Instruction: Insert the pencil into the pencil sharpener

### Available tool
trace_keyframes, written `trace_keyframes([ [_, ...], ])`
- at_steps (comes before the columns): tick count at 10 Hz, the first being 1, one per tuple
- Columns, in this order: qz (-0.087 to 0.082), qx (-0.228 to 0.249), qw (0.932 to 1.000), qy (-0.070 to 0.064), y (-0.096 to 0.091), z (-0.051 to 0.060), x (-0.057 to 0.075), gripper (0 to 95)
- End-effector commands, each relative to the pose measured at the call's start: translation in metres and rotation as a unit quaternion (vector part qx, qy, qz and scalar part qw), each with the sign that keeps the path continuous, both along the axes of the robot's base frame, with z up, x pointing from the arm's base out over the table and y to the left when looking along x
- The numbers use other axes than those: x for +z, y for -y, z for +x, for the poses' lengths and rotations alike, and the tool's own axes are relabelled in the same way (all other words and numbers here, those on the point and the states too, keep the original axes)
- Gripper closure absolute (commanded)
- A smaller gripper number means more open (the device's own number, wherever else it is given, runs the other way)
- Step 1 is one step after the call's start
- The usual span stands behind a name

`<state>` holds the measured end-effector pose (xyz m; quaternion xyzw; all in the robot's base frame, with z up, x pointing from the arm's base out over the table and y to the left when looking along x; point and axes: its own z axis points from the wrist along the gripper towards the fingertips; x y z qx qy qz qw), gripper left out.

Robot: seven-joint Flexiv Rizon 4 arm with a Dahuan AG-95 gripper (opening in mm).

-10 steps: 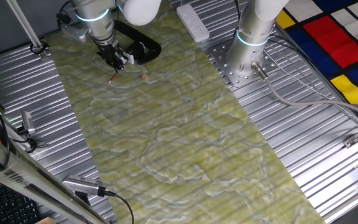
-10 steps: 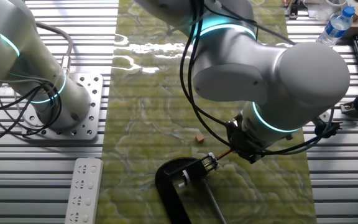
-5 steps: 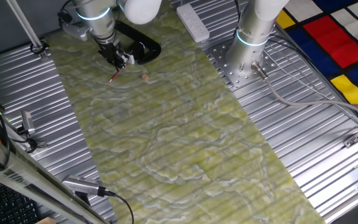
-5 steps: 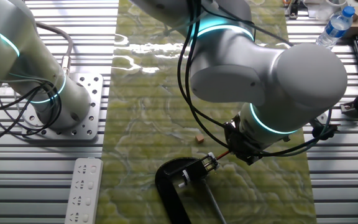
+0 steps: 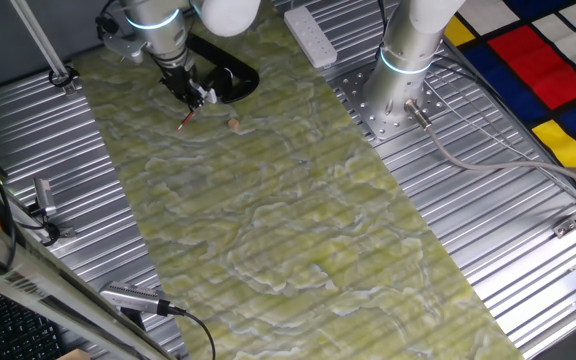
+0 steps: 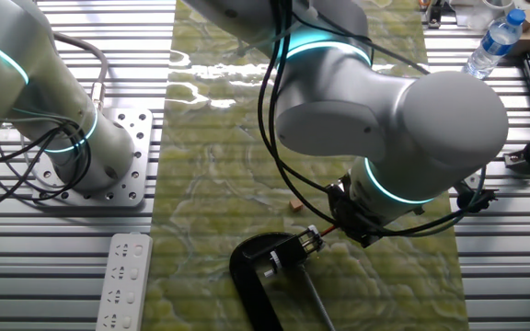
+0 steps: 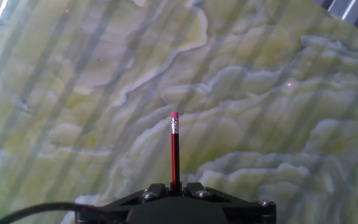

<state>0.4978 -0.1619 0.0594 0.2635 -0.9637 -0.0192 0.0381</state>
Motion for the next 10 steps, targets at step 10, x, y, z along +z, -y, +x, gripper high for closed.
trace_keyframes([
  [10,0.002,-0.009,1.0,0.002,0.0033,-0.0068,-0.0005,76.0],
])
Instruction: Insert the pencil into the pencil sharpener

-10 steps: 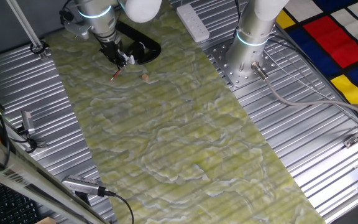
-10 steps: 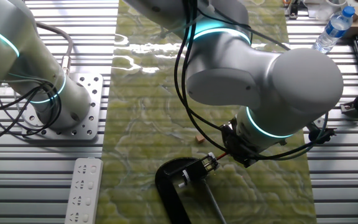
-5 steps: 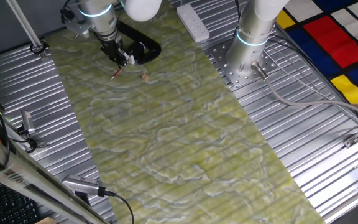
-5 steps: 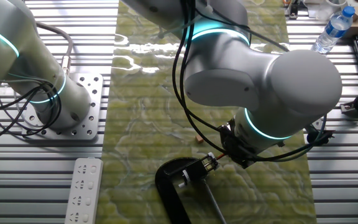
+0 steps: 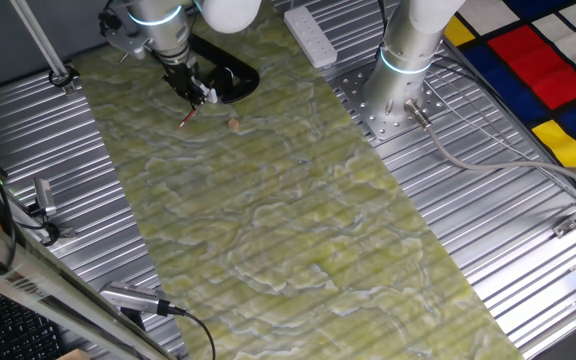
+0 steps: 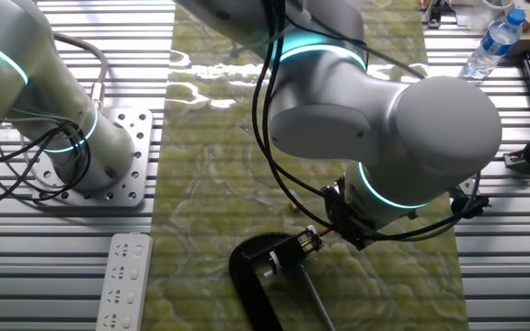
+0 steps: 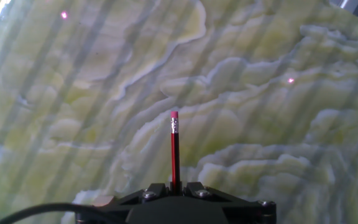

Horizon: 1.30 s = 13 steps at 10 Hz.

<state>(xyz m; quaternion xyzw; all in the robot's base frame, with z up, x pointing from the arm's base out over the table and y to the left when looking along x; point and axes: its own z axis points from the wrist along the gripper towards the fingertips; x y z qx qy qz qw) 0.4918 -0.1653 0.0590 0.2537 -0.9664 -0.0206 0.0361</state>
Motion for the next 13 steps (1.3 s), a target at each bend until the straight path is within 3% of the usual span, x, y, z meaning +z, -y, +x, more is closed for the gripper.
trace_keyframes([
  [1,0.001,0.001,1.0,0.0,0.0,-0.001,0.0,57.0],
  [2,0.001,0.002,1.0,0.0,0.0,-0.001,0.0,57.0],
  [3,0.002,0.007,1.0,-0.002,0.0,-0.001,0.0,38.0],
  [4,0.003,0.008,1.0,-0.002,0.0,-0.001,0.0,38.0],
  [5,0.003,0.008,1.0,-0.002,0.0,-0.001,0.0,19.0],
  [6,0.01,0.012,0.9999,-0.002,-0.002,0.0,0.002,19.0],
  [7,0.008,0.005,1.0,-0.003,-0.007,0.003,0.006,19.0],
  [9,0.002,-0.023,0.9997,-0.003,-0.031,0.02,0.013,19.0],
  [12,-0.002,-0.077,0.997,0.002,-0.067,0.041,0.014,76.0],
  [13,-0.002,-0.077,0.997,0.002,-0.067,0.041,0.014,76.0],
])
